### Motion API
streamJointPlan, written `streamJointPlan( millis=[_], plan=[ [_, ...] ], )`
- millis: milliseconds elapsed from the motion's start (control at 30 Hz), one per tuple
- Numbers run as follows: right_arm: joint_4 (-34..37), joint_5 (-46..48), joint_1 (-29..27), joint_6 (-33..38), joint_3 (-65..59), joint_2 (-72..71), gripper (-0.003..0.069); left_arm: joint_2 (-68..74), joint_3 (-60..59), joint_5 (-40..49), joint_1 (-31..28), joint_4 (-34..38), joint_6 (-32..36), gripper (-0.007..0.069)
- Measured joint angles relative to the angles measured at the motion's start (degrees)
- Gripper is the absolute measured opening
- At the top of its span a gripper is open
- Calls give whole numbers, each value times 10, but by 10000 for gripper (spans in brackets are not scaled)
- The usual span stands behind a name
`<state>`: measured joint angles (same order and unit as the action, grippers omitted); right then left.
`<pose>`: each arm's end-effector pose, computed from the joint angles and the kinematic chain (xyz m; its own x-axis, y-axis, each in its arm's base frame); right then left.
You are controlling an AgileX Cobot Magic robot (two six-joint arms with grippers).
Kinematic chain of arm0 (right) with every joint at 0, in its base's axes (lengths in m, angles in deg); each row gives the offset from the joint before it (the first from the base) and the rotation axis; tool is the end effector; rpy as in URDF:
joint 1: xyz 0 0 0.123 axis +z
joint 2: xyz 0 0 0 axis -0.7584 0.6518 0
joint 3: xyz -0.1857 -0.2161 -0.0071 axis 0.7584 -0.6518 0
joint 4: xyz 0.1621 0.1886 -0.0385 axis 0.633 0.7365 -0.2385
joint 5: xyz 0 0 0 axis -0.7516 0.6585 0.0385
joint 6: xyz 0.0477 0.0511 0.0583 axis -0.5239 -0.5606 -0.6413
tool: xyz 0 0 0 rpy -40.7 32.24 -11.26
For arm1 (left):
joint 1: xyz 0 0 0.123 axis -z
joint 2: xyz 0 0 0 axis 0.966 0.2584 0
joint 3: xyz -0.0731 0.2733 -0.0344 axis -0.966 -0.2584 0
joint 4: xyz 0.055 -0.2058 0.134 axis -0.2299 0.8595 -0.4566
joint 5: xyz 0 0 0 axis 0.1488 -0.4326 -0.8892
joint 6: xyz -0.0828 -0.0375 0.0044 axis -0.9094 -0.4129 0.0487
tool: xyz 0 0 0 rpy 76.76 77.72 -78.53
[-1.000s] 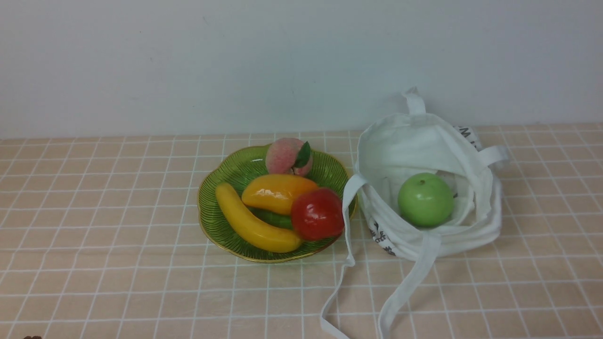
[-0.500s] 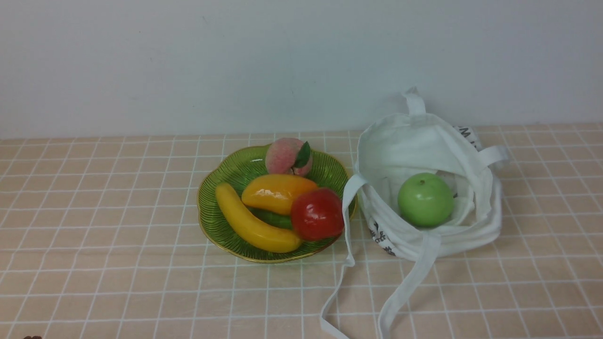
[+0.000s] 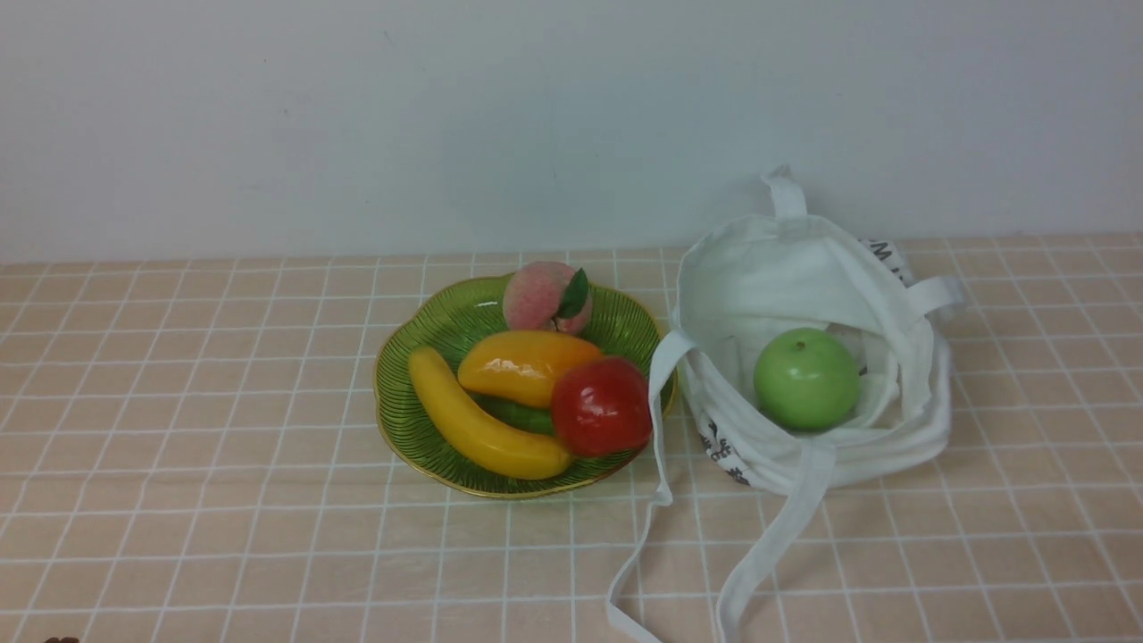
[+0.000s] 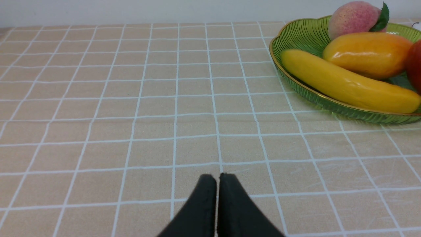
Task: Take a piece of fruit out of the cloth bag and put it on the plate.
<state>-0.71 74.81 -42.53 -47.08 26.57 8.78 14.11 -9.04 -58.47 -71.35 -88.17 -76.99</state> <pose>0.0524 0.0072 0.1720 -0.2911 -0.0398 -0.9559 -0.1291 0.9916 -0.0020 0.0523 -0.0034 0.1701 -0.3078 -0.0173 -0.9513 0.0528 0.9980 -0.0352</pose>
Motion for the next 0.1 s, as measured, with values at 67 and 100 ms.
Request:
streamJointPlan(
  millis=[67, 100],
  plan=[
    [0, 0, 0, 0, 0, 0, -14, 0, 0, 0, 0, 0, 0, -8],
    [0, 0, 0, 0, 0, 0, -14, 0, 0, 0, 0, 0, 0, -8]
  ],
)
